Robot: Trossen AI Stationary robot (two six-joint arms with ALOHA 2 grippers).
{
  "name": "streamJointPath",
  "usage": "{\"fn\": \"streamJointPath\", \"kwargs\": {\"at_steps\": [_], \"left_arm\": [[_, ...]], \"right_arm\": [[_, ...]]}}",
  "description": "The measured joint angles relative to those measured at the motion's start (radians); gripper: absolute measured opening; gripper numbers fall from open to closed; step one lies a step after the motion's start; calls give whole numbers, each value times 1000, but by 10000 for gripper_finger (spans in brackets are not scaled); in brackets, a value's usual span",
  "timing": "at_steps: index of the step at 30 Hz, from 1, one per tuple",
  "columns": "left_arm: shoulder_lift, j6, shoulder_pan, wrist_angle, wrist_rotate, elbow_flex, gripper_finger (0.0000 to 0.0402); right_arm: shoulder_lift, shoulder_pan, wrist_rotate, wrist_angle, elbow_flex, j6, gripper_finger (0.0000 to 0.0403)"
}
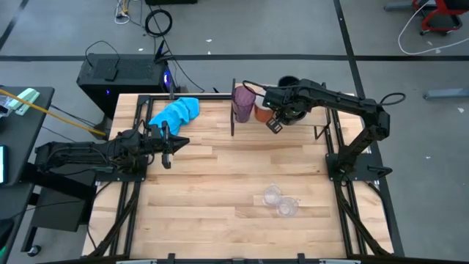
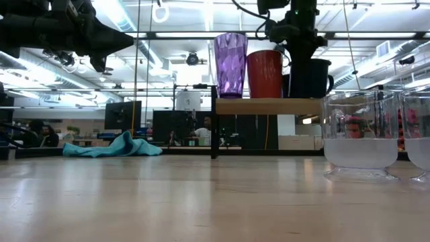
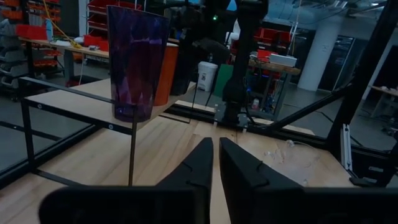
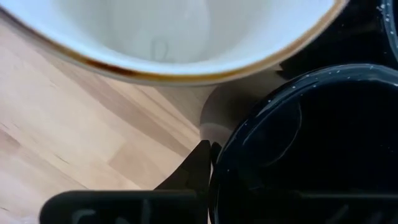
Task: Stack small to large cups/mugs on shelf
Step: Put the black mug on the shelf aligned with the other black mug
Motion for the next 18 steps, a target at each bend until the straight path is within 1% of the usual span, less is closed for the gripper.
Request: {"fn": "streamJointPath", "kwargs": {"at_steps": [7,14,18], "left_arm": [[0,0,0,0,0,0,29],[0,0,0,0,0,0,40],[0,1,0,0,0,0,39]], "right_arm": [[0,0,20,14,0,-48,41],[0,0,36,14,0,-70,73],[0,0,35,13,0,-87,89]]}}
